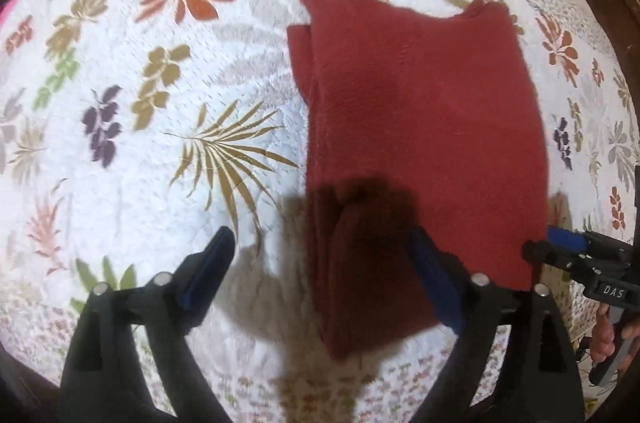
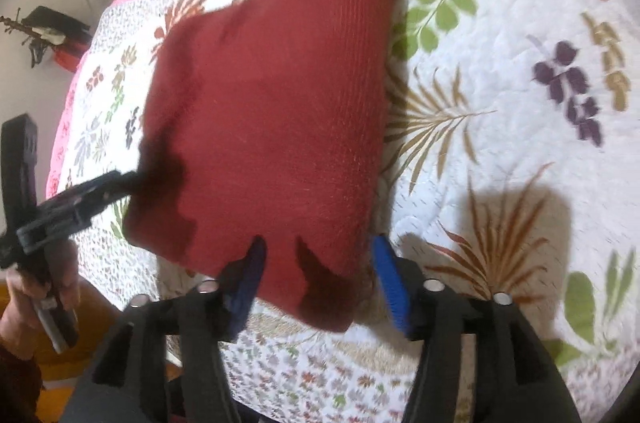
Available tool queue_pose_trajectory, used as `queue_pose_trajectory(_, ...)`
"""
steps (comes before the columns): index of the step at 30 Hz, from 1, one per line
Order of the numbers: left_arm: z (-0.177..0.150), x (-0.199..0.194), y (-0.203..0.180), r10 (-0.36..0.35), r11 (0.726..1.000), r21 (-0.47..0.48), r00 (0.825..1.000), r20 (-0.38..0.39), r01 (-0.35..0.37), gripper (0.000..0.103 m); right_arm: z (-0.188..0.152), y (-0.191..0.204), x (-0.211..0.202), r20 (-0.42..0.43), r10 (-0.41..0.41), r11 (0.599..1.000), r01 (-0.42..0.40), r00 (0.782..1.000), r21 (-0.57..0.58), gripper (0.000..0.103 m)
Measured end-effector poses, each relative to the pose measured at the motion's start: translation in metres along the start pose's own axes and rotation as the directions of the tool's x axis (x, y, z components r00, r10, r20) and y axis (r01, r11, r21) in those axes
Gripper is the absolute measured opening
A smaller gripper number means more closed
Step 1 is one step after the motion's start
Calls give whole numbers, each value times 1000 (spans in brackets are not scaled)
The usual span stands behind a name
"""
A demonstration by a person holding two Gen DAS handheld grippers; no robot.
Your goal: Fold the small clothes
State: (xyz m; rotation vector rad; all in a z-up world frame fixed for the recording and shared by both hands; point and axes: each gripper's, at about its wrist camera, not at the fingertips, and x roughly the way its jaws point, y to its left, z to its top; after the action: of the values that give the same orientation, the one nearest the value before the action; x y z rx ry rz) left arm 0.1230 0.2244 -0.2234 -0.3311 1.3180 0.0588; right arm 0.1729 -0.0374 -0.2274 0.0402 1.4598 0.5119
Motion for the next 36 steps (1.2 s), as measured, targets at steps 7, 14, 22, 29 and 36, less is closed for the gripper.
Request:
queue_pose_trajectory(7, -17, -48, -11, 18, 1000, 0, 999, 37, -18, 88, -11, 25, -44, 69, -66, 997, 69, 995, -36, 85)
queue_pose_trajectory(14, -32, -93, -15, 82, 996, -32, 993, 88, -80, 91, -21, 48, -85, 116, -106, 992, 113, 987, -50, 93)
queue_pose_trajectory(22, -43, -129, -33, 130, 991, 25, 989, 73, -132, 91, -34, 68, -116, 153, -178, 983, 184, 972, -25, 99)
queue_pose_trajectory(29, -59, -164, -50, 159, 983, 72, 980, 118, -168, 91, -46, 81, -143, 190, -186, 982, 189, 964, 4, 99)
queue_pose_trajectory(36, -71, -192, -58, 185, 976, 84, 969, 165, -201, 91, -60, 94, -159, 204, -231, 972, 236, 951, 2, 99)
